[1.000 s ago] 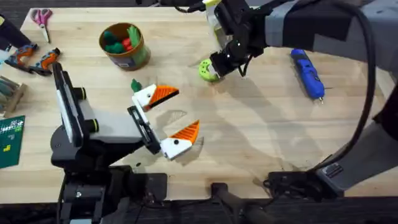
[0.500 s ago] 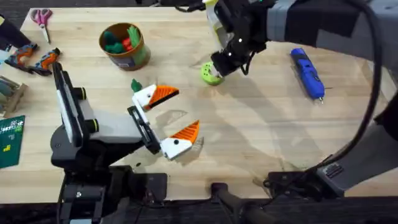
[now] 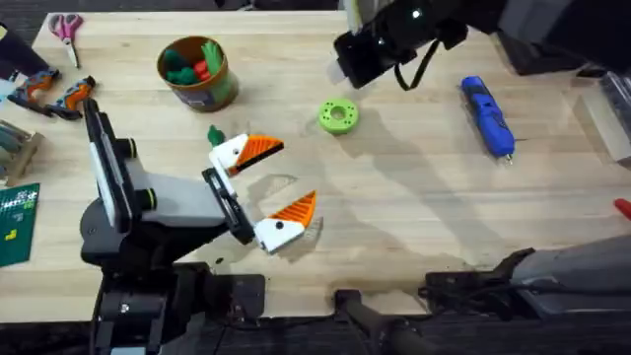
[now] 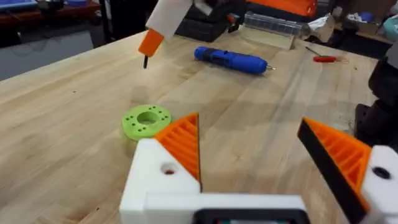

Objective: Pick up the gripper from the table and insert it into the empty holder that is missing its gripper. Then pick up a screw, insert it into the mounting hole, and use the screwdriver to tighten it. Finally, clean up the table by picking up the vegetable and placing it into the bucket.

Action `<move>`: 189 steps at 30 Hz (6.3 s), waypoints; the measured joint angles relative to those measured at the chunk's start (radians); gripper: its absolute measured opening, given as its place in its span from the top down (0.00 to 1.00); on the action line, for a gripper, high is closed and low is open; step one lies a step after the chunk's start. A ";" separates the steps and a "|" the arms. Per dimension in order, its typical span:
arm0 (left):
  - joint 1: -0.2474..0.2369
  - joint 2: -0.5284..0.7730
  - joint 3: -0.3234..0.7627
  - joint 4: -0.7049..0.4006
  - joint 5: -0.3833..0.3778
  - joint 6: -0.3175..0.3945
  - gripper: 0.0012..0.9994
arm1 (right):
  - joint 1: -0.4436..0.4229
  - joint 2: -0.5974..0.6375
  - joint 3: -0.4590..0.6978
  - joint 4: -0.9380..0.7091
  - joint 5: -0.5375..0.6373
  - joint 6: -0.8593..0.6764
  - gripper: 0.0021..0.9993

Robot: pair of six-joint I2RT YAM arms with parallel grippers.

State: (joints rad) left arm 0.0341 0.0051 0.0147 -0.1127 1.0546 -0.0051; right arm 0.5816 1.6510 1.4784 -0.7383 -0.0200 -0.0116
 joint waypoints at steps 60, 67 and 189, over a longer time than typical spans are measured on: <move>0.000 0.000 0.000 0.000 0.000 0.000 0.03 | 0.515 0.168 0.470 -0.354 0.035 -0.130 1.00; 0.000 0.000 0.000 0.000 0.000 0.000 0.03 | 0.515 0.198 0.470 -0.354 0.035 -0.137 1.00; 0.000 0.000 0.000 0.000 0.000 -0.007 0.03 | 0.507 0.217 0.471 -0.370 0.041 -0.142 1.00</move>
State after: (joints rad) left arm 0.0341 0.0055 0.0147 -0.1127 1.0550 -0.0121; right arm 1.0882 1.8675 1.9491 -1.1082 0.0215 -0.1533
